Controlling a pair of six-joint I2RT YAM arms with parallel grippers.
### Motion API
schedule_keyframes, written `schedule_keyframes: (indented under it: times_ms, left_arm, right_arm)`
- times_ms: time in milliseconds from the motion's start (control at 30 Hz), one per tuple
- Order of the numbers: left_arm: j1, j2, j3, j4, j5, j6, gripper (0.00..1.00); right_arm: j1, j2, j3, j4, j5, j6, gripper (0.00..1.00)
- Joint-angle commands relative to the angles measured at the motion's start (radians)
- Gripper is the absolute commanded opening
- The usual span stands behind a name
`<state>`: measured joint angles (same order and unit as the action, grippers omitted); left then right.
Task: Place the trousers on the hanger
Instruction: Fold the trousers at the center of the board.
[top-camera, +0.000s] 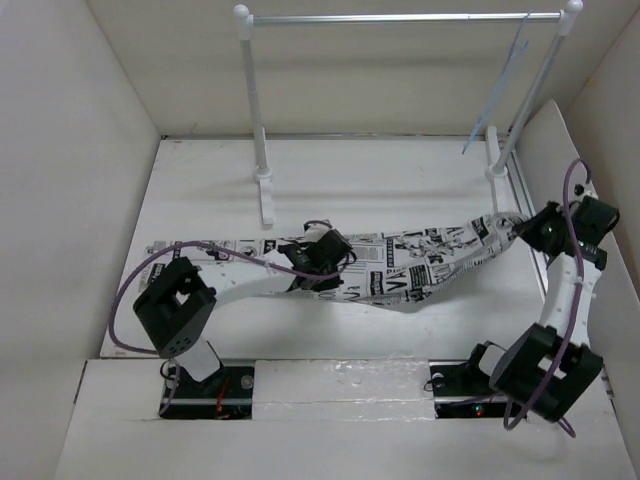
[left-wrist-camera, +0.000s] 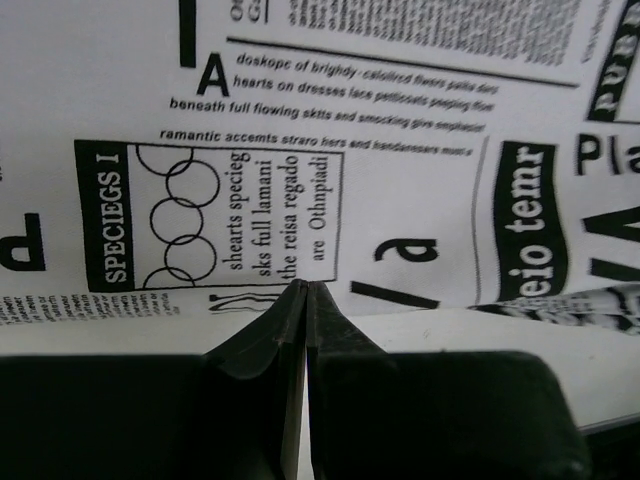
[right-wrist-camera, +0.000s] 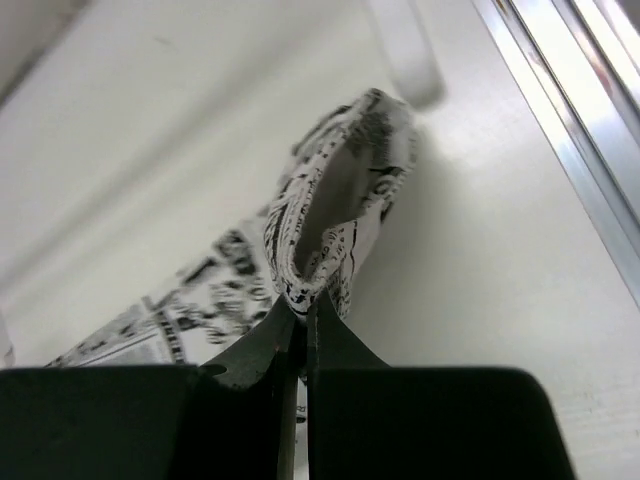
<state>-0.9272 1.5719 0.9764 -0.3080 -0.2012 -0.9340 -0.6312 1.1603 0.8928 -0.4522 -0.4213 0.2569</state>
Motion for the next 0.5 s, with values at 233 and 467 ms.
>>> schedule_keyframes:
  times_ms: [233,467]
  left_arm:
    - [-0.120,0.232,0.165,0.067,0.037,-0.014,0.00]
    - [-0.160,0.376,0.344,0.155,0.166,-0.005,0.00]
  right_arm:
    - [0.148,-0.224,0.330,-0.220,0.124,-0.074,0.00]
    - [0.235,-0.235,0.587,-0.330,0.219,-0.111,0.00]
